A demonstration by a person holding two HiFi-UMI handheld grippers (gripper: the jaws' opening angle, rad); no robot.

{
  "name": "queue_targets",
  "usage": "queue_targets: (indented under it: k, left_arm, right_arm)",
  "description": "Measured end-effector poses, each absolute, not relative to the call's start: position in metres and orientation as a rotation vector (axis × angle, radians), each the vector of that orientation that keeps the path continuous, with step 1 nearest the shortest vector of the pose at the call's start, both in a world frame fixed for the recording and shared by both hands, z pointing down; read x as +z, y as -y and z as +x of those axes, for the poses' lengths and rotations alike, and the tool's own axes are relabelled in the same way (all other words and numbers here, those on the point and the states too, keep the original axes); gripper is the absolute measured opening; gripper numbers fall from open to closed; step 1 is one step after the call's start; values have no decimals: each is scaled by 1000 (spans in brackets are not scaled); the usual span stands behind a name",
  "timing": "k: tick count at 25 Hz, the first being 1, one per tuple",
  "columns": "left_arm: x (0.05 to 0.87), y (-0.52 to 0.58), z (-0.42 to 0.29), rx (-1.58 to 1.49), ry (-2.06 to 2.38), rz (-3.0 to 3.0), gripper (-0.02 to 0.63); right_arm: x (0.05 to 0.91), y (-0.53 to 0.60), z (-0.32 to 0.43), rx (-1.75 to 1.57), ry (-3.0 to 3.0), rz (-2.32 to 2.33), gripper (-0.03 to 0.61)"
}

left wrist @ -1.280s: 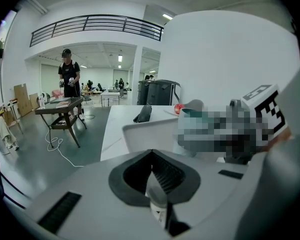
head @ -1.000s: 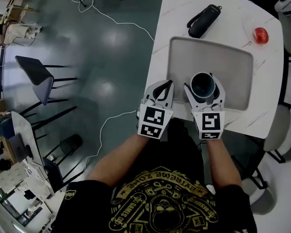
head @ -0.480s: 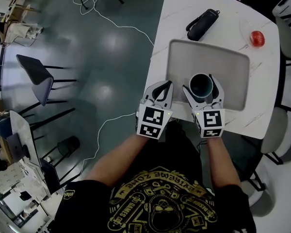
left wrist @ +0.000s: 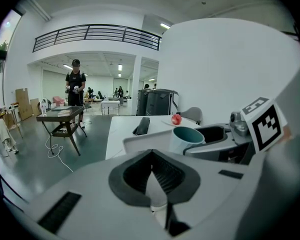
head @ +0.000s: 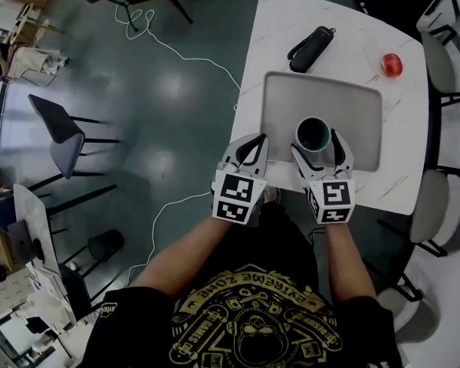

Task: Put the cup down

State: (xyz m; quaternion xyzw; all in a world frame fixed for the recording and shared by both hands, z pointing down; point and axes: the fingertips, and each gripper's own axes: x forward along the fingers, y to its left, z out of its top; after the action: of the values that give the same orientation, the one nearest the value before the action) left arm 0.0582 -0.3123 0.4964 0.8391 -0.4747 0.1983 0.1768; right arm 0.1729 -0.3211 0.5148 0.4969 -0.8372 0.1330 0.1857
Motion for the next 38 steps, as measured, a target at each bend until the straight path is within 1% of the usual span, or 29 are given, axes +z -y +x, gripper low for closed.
queue_targets:
  k: [10,19,20,23,26,29,32,35,36,38]
  left_arm:
    - [479,280,47,493,1317,2390,11]
    - [454,245,25,414,1310,2409,11]
    - [452,242,23,406,1310,2413,11]
    - [443,230,17,379,1299,2429,11]
    - [433,220,11,349,1283,2444,11]
    - [424,210,4,321,1272,2461,11]
    - [417,200,-4,307,1263,2481,11]
    - [411,189,-11,302,1249,2503,11]
    - [409,185,-14,300,1244,2509,11]
    - [407,176,-20,299,1233,2522,11]
  right_arm:
    - [478,287,176,356,2347,1523,422]
    - [434,250,150,337,2410,1576,420]
    - [431,245,146,338,2416,1579,412]
    - [419,230,136,332,2430,1592,349]
    - [409,215,125,321,2441,1595,273]
    - [402,200,114,314,2444,1597,227]
    - [394,184,105,300,2437,1615,161]
    - [388,170,97,279,2425,1631,38]
    - [386,165,93,278,2423,1631,11]
    - [384,155,84,277,2423,1629,6]
